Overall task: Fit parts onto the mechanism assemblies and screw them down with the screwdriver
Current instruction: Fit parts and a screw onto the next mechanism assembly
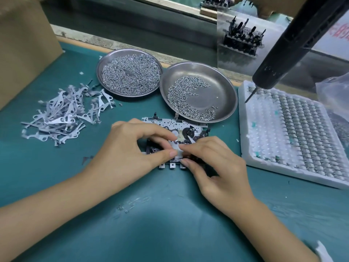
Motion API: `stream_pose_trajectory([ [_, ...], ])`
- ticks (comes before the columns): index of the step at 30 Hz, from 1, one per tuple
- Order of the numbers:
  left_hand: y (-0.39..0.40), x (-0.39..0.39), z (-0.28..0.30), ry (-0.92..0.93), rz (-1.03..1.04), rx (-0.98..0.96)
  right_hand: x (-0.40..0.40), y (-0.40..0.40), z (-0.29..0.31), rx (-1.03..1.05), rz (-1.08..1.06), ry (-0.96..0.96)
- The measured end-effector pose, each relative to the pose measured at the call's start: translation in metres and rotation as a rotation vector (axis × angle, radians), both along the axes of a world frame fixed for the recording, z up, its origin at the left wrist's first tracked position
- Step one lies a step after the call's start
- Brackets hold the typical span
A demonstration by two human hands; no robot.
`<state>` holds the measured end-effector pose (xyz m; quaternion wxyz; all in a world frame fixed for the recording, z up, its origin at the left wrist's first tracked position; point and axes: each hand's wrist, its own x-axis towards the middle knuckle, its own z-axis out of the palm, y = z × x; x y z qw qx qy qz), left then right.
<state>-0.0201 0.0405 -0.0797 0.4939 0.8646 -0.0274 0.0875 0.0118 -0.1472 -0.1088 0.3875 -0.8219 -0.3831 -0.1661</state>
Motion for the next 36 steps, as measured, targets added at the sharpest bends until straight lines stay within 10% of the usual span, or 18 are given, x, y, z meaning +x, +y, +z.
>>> stream_pose_trajectory([
  [15,0.001,0.001,0.002,0.054,-0.050,-0.045,-0.006,0.006,-0.003,-0.061,-0.111,-0.048],
  [31,0.006,0.007,0.000,-0.155,-0.094,0.033,0.002,-0.002,0.008,0.384,-0.186,0.257],
  [36,0.031,0.039,-0.002,-0.317,0.212,0.384,0.002,-0.002,0.006,0.415,-0.187,0.276],
])
